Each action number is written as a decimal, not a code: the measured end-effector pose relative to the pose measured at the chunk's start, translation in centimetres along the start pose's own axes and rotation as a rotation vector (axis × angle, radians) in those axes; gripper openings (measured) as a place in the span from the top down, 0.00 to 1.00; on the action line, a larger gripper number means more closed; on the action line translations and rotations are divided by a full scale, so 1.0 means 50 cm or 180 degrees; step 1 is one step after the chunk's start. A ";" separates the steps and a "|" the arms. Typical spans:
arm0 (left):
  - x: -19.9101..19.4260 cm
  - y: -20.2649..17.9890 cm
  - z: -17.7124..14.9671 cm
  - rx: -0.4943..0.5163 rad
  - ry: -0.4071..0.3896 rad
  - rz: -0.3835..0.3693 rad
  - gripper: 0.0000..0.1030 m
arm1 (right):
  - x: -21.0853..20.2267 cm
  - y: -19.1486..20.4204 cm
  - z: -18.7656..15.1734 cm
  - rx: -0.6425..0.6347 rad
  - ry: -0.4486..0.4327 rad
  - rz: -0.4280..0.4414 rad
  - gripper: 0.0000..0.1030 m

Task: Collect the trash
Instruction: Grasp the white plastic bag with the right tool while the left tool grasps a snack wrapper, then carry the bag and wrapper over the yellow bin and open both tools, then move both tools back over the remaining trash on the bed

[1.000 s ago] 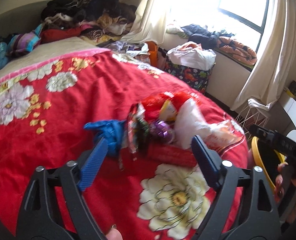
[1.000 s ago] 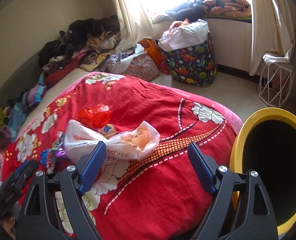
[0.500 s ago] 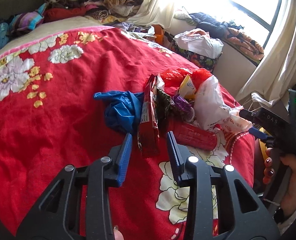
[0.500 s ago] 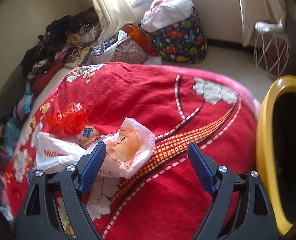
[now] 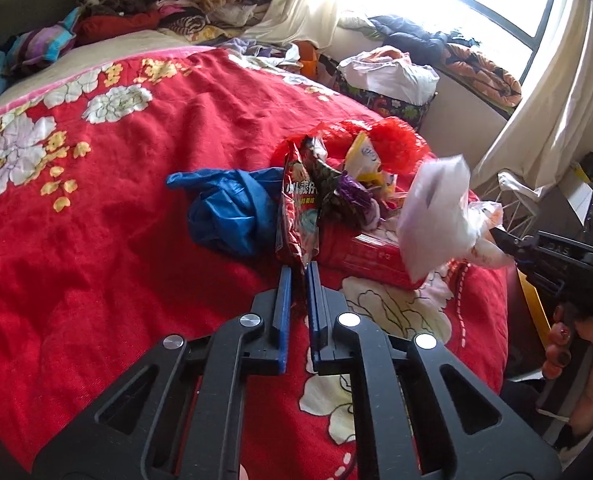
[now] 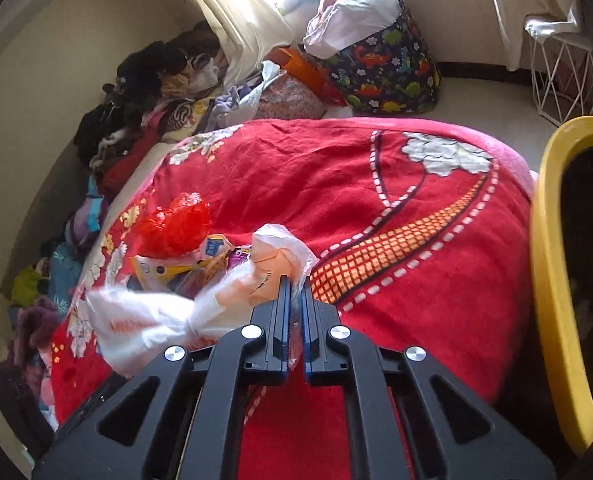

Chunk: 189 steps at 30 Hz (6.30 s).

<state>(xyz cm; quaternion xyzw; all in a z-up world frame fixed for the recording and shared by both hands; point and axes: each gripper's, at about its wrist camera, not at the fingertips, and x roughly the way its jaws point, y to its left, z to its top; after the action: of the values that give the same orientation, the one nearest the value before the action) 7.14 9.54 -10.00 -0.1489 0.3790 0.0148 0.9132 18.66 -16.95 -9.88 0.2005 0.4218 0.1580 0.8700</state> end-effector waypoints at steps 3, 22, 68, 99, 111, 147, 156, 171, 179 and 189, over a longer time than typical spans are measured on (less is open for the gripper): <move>-0.013 -0.010 0.004 0.0061 -0.0063 -0.0022 0.98 | -0.034 0.009 -0.007 -0.0109 -0.0107 -0.0035 0.95; -0.092 -0.085 0.036 0.0335 -0.0413 -0.0171 0.99 | -0.151 0.044 -0.038 -0.0442 -0.0344 -0.0002 0.95; -0.097 -0.358 0.003 0.1070 -0.0392 -0.0817 0.98 | -0.348 -0.160 0.004 0.0110 -0.1173 -0.0598 0.95; -0.056 -0.517 -0.028 0.1453 -0.0265 -0.1123 0.98 | -0.427 -0.321 -0.012 0.0627 -0.1465 -0.1227 0.95; -0.030 -0.558 -0.034 0.1561 -0.0195 -0.1230 0.98 | -0.435 -0.361 -0.021 0.0723 -0.1495 -0.1426 0.95; 0.091 -0.662 -0.051 0.1685 0.0138 -0.1325 0.75 | -0.419 -0.429 -0.037 0.1012 -0.1375 -0.1626 0.58; 0.083 -0.622 -0.042 0.1485 0.0058 -0.1234 0.16 | -0.414 -0.422 -0.036 0.1032 -0.1389 -0.1562 0.44; 0.026 -0.558 -0.011 0.1386 -0.0167 -0.1095 0.11 | -0.401 -0.357 -0.021 0.0676 -0.1317 -0.1347 0.37; -0.003 -0.499 0.008 0.1296 -0.0321 -0.0942 0.11 | -0.383 -0.301 -0.012 0.0469 -0.1268 -0.1165 0.36; -0.029 -0.415 0.040 0.1107 -0.0485 -0.0731 0.11 | -0.353 -0.229 -0.007 0.0212 -0.1169 -0.0994 0.36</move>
<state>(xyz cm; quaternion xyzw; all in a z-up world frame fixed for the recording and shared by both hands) 10.38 -9.58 -2.26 -0.0298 0.2862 -0.1437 0.9468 9.10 -34.66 -3.75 0.1867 0.2873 -0.0315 0.9389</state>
